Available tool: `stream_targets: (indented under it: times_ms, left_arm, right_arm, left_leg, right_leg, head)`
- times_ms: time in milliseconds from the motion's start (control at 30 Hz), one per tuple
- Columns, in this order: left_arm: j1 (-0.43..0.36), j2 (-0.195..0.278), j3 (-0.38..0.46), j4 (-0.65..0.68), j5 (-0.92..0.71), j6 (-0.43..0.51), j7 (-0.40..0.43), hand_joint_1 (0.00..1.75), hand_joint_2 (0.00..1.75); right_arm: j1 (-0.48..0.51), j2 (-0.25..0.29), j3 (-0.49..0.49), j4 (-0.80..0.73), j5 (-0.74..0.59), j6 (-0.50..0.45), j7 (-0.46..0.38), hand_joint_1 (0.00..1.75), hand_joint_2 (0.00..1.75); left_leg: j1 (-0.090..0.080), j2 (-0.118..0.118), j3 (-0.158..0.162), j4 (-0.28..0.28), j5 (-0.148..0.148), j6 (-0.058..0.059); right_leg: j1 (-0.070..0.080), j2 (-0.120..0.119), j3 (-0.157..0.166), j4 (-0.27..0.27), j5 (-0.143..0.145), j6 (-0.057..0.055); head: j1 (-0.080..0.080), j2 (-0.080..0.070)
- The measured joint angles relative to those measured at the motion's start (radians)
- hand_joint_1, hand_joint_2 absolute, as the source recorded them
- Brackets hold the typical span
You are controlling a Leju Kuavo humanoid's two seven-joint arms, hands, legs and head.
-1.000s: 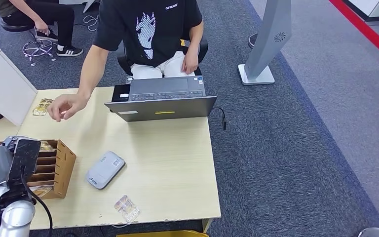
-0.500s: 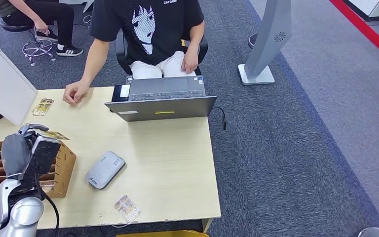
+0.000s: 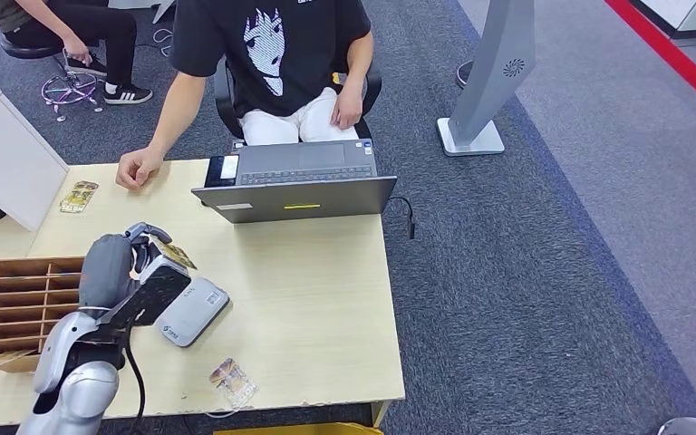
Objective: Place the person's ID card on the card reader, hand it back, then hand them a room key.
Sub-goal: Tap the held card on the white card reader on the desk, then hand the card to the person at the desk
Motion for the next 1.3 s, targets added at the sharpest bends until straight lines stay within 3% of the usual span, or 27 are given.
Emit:
stream_targets:
  times_ms: [467,1100,1300]
  left_arm:
    - [0.046,0.016,-0.010,0.177,-0.165,-0.012,0.155,1.75,1.75]
    - [0.096,0.029,-0.009,0.267,-0.249,0.008,0.153,1.75,1.75]
    - [0.101,0.025,-0.004,0.248,-0.250,0.055,0.132,1.75,1.75]
  right_arm:
    - [0.022,0.000,-0.020,-0.034,0.028,-0.015,0.044,0.00,1.75]
    - [0.023,0.000,-0.028,-0.036,0.040,-0.015,0.035,0.00,1.75]
    - [0.025,0.000,-0.039,-0.036,0.055,-0.014,0.030,0.00,1.75]
  left_leg:
    - [0.000,0.000,-0.001,0.000,0.000,0.000]
    - [0.000,-0.001,-0.001,0.000,0.000,0.000]
    - [0.000,-0.001,0.000,0.000,0.000,0.000]
  right_leg:
    - [0.000,0.000,0.000,0.000,0.000,0.000]
    - [0.000,-0.001,0.000,0.000,0.000,0.000]
    - [0.000,-0.001,0.000,0.000,0.000,0.000]
  head:
    - [0.000,0.000]
    - [0.000,0.000]
    - [0.000,0.000]
